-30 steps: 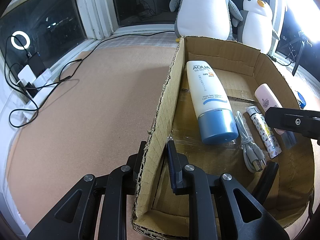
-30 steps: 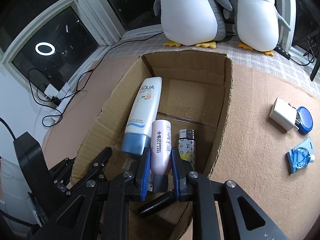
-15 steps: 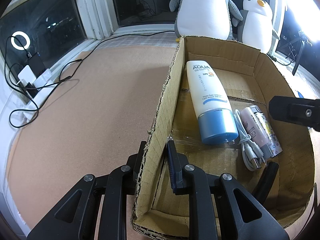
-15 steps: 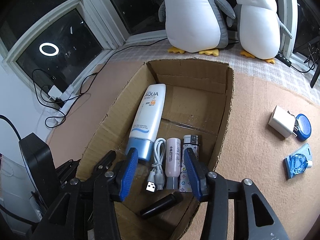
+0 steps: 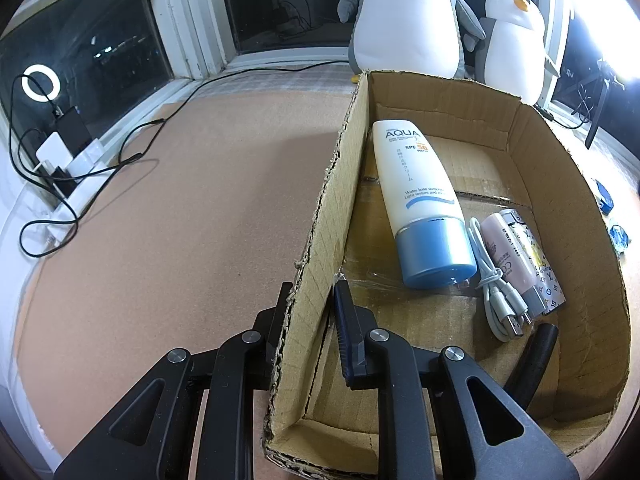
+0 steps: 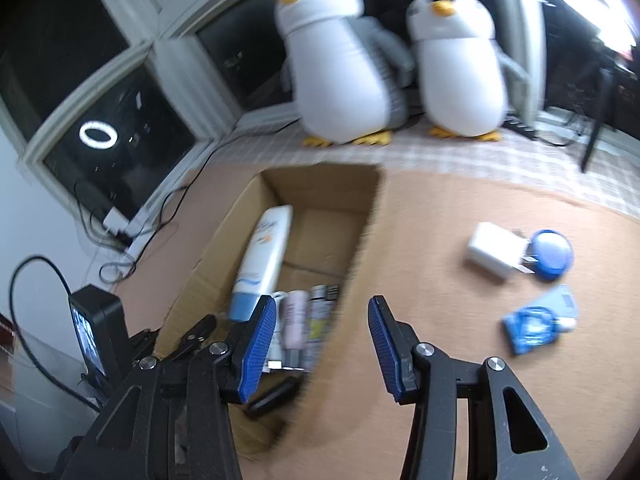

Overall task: Organize rigid objects
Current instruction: 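Move the right gripper to the blue contact-lens case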

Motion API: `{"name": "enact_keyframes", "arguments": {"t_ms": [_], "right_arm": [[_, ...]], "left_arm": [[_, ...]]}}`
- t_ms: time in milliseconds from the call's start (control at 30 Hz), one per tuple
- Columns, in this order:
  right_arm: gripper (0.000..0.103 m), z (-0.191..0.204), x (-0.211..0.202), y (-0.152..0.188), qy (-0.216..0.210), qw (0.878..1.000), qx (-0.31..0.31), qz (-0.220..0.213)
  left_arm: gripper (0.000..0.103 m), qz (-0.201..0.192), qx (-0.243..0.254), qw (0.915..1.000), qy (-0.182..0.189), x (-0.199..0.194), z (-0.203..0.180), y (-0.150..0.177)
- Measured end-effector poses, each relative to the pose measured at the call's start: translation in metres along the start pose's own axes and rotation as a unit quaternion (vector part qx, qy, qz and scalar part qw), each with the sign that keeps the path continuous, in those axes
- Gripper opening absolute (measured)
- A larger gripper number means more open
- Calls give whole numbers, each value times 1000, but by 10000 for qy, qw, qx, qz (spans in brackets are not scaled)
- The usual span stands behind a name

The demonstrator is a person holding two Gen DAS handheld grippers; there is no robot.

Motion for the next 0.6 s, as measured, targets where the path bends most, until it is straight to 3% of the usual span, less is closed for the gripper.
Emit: {"name": "enact_keyframes", "arguments": {"t_ms": [167, 333, 433, 600], "right_arm": [[43, -61, -16, -15, 243, 9984, 517, 43], [23, -115, -9, -21, 192, 9879, 1494, 370], [23, -129, 2, -22, 57, 9801, 1923, 483], [22, -127, 21, -22, 40, 9762, 2094, 568]], "left_arm": [[18, -1, 0, 10000, -1, 0, 0, 0], [18, -2, 3, 10000, 0, 0, 0, 0], [18, -1, 3, 10000, 0, 0, 0, 0], [18, -2, -2, 10000, 0, 0, 0, 0]]}}
Point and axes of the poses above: each gripper's, at about its wrist camera, not at the fingertips, and x roughly the way its jaws point, z to its left, y to its underside, the point moved 7 cm from there along x, roughly the way its jaws point, and after that the axes turned 6 degrees about x, right-handed, at the moved point
